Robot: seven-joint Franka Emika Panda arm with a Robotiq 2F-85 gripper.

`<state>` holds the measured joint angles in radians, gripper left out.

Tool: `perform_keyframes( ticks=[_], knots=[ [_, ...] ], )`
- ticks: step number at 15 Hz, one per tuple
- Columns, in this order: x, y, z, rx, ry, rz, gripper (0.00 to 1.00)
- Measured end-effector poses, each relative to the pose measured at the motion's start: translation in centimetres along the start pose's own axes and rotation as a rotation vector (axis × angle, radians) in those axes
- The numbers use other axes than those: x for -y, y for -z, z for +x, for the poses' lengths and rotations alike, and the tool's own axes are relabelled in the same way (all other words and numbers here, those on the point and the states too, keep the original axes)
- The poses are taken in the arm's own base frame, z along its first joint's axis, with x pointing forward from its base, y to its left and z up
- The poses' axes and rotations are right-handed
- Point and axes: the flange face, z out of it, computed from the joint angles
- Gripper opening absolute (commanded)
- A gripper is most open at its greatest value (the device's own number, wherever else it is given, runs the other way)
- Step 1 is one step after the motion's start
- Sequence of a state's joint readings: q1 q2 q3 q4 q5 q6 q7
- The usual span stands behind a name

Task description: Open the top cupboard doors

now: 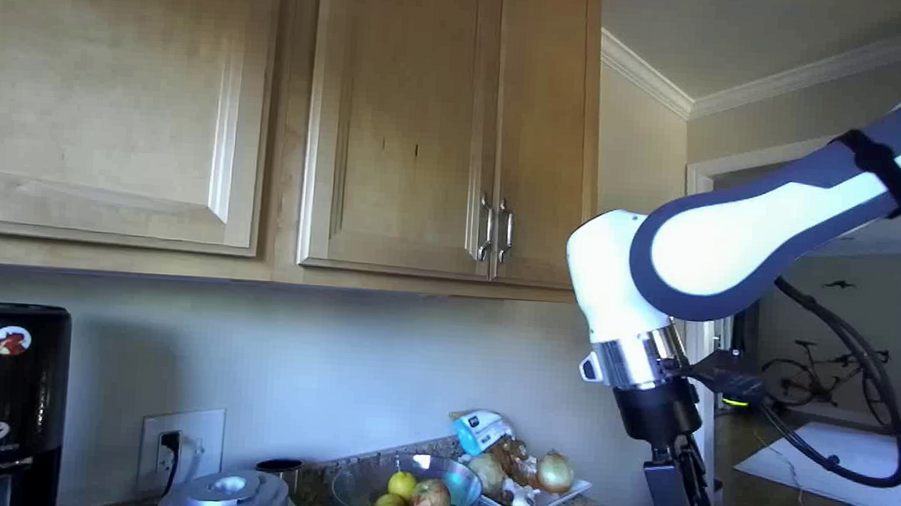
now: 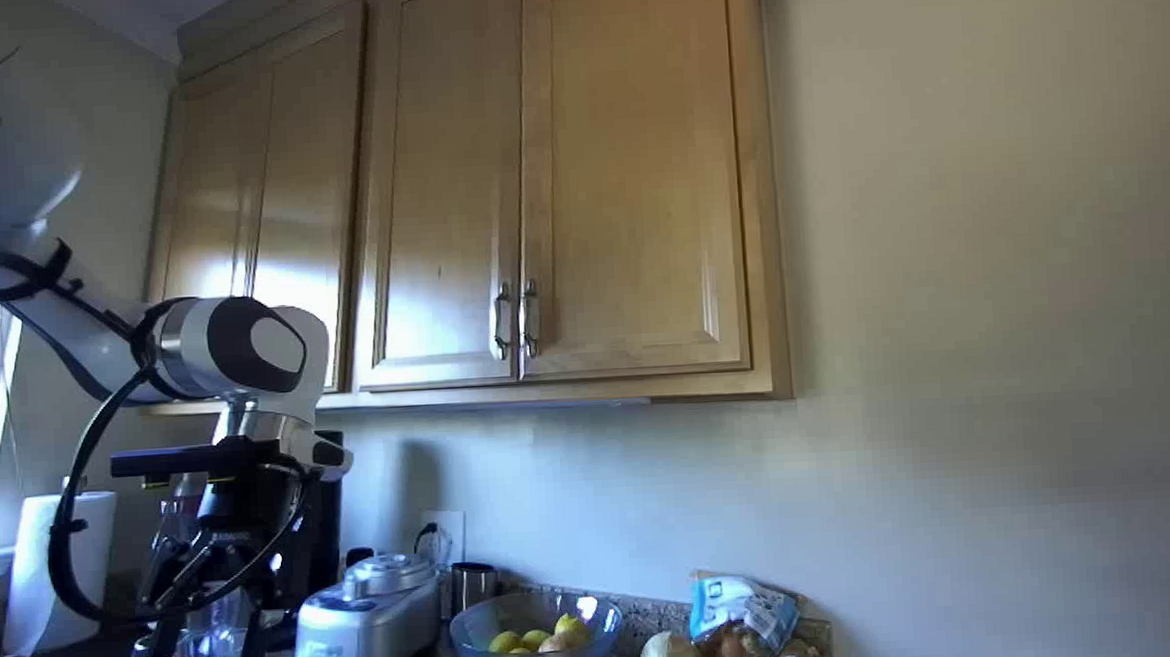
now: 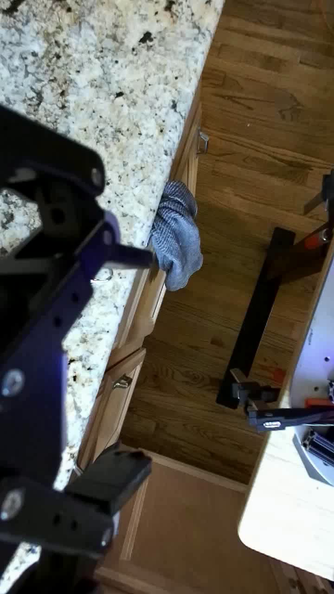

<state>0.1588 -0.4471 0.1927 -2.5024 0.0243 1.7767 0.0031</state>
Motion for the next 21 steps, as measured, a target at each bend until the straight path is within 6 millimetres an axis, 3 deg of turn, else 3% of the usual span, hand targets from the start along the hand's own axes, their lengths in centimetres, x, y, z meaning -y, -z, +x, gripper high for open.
perform_keyframes(
  ticks=[14,17,21],
  knots=[
    [-0.1,0.3,0.3,-0.022,-0.015,-0.004,1.0],
    [-0.8,1.4,1.1,-0.105,-0.058,-0.022,1.0],
    [-2.4,4.4,2.4,-0.249,-0.119,-0.054,1.0]
  ],
)
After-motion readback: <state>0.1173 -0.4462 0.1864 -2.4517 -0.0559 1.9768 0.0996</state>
